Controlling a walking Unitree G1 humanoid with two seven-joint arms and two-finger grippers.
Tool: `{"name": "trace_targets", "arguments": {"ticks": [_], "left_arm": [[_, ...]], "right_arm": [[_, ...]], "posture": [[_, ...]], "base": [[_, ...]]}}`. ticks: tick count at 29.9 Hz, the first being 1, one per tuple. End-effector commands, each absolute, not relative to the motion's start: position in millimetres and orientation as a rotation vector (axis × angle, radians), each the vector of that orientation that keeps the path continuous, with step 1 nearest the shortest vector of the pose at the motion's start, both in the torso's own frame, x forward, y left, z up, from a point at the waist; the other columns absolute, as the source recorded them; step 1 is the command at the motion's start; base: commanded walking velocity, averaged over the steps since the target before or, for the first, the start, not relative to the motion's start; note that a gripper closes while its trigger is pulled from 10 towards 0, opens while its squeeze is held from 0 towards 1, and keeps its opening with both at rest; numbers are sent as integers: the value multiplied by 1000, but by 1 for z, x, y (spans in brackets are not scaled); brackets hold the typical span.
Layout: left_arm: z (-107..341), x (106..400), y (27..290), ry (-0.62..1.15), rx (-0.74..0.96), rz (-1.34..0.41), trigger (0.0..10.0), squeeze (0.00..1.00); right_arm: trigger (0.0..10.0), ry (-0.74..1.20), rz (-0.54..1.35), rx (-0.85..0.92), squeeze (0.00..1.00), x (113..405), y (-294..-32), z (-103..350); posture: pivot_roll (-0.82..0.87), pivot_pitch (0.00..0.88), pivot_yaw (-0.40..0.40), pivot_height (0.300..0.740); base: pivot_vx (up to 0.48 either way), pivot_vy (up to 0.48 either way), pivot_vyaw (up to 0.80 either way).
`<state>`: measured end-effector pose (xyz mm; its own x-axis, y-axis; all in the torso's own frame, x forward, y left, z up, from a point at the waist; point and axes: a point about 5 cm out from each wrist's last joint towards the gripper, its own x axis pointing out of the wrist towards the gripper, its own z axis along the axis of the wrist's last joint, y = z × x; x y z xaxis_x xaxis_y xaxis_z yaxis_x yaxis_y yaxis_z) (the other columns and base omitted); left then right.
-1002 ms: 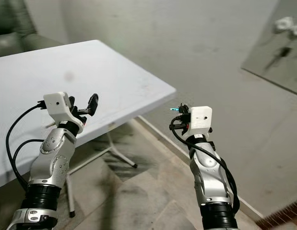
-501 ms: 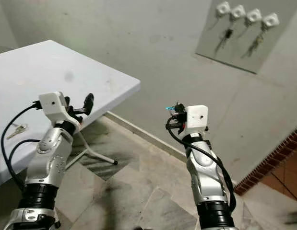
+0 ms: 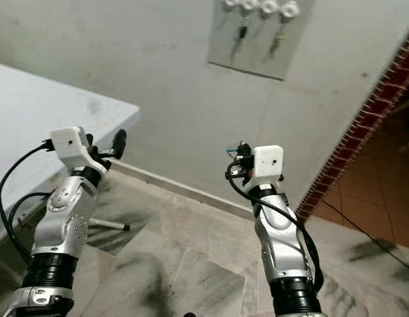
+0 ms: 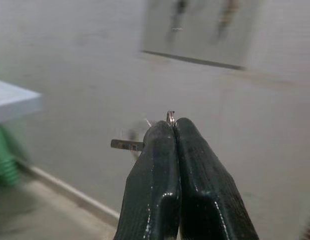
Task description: Hang keys on a hook
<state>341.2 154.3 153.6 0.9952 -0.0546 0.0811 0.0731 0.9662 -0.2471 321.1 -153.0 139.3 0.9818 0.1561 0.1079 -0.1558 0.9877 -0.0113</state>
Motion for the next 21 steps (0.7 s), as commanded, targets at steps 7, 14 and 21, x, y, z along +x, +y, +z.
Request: {"name": "trace_targets", "arguments": {"ticks": [7,14,21], "left_arm": [[157,341,155,-84,-243,-56,10000,0],[156,339,154,-85,-248,-55,10000,0],[154,339,155,-75,-281,-51,10000,0]], "right_arm": [[10000,-121,167,-7,0,322,-152,144],[10000,-117,170,-15,0,321,-152,144],[10000,-130,165,1,0,320,-153,145]], "posture": [[15,0,-65,740],[14,0,-71,740],[8,0,-71,740]], "base": [[0,0,-713],[0,0,-684],[0,0,-587]]}}
